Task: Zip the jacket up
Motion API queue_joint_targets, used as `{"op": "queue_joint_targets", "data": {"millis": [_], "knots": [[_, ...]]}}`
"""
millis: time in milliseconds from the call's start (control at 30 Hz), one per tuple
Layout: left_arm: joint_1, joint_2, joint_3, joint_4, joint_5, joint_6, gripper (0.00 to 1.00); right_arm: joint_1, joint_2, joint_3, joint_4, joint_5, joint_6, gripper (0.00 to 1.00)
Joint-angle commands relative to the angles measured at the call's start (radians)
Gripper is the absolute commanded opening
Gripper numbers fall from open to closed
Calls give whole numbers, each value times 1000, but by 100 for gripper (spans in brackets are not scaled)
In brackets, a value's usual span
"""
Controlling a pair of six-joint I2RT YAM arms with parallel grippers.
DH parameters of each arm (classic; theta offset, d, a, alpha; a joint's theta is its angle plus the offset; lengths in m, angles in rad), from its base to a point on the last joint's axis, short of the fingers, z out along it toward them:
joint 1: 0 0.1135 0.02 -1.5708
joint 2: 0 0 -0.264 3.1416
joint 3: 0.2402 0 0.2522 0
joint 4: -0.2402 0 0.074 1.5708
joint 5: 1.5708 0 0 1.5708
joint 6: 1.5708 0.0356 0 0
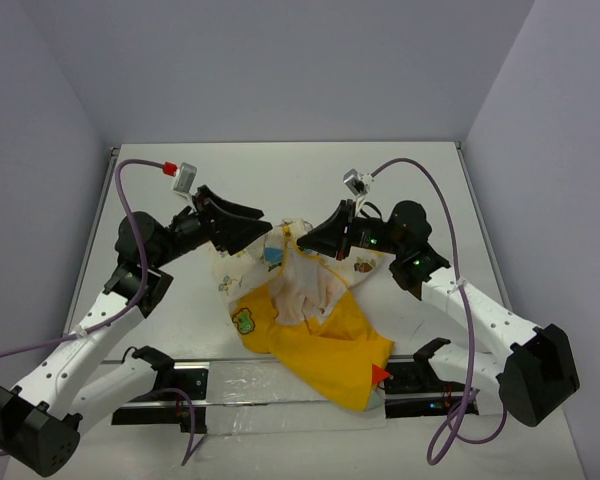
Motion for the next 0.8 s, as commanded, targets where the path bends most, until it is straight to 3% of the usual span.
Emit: {"op": "queue_joint_targets", "data": {"millis": [0,200,433,767], "knots": [[-10,-14,40,-96,-87,23,76,-4,-57,0,89,50,20,0],[-141,-39,15,-57,-206,-119,65,-2,-74,-24,100,132,32,0],[-381,-65,-65,-32,-493,-228,59,-2,-88,-39,94,203,31,0],[-433,15,-113,63,-591,-240,59,-1,-110,-35,73,216,25,0]]}}
